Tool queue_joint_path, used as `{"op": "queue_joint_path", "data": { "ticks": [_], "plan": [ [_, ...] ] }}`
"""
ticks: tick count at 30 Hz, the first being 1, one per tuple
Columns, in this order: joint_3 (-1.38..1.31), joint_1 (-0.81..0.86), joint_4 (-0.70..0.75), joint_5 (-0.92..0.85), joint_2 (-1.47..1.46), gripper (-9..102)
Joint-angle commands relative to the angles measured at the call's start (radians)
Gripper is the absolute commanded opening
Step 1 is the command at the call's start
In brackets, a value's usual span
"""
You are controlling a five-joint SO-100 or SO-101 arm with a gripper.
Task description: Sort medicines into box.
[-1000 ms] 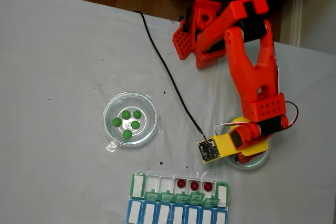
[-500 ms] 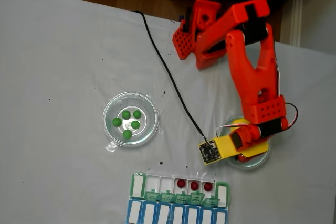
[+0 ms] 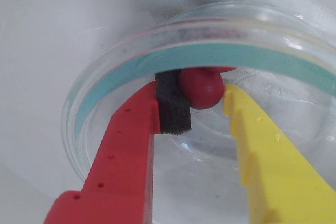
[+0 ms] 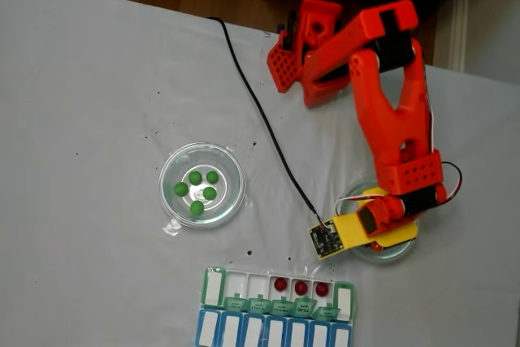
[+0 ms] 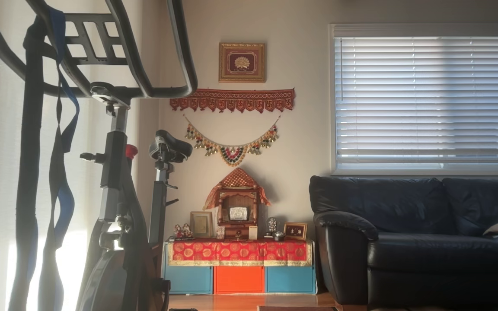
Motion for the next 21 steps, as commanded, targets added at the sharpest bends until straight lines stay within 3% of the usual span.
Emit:
{"op": "queue_joint_path", "data": {
  "ticks": [1, 21],
  "plan": [
    [-0.017, -0.012, -0.006, -0.015, 0.009, 11],
    [-0.038, 0.006, 0.011, -0.072, 0.008, 14]
  ]
}}
